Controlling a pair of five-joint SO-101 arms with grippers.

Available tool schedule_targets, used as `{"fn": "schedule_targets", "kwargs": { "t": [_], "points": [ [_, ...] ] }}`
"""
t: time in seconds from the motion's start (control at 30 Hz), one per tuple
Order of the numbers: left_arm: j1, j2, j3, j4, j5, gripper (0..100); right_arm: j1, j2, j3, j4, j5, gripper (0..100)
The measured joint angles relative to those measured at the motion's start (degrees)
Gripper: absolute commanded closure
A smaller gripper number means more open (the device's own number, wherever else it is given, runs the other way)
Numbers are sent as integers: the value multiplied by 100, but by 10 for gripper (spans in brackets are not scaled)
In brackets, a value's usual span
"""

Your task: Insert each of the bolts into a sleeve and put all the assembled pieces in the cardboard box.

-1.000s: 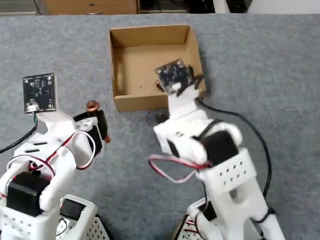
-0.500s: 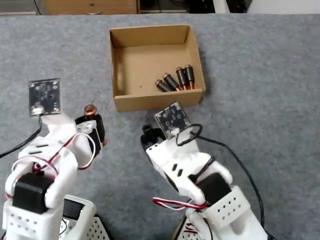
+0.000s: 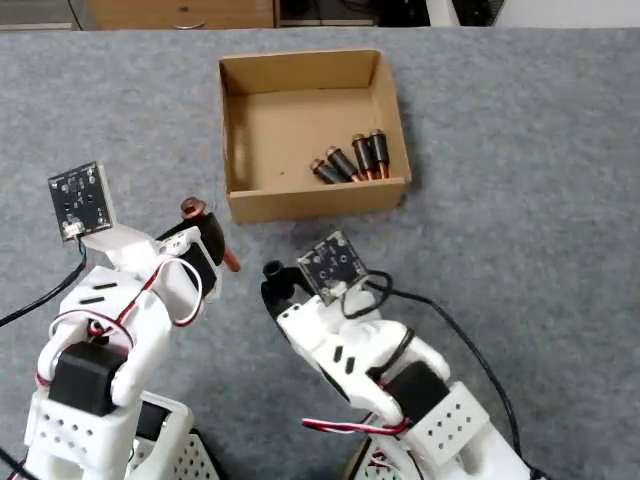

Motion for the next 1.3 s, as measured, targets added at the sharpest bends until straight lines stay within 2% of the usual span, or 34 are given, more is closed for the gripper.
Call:
{"fn": "schedule_targets", "kwargs": {
  "t": [0.13, 0.33, 0.5, 0.77, 1.03, 1.3],
  "points": [
    [88, 0, 26, -70, 35, 982, 0, -589, 334, -9, -44, 998],
    [123, -18, 360, -651, 35, 982, 0, -1090, 615, -9, -53, 998],
    [510, -79, 695, -1029, 35, 982, 0, -1108, 615, -9, -79, 998],
    [1002, -1029, 1108, -1090, 35, 982, 0, -1108, 659, -9, -88, 998],
    [1037, -1424, 1451, -1090, 35, 982, 0, -1116, 659, 26, -88, 998],
    [1046, -1424, 1477, -1090, 35, 982, -105, -1143, 571, 651, -88, 998]
  ]
}}
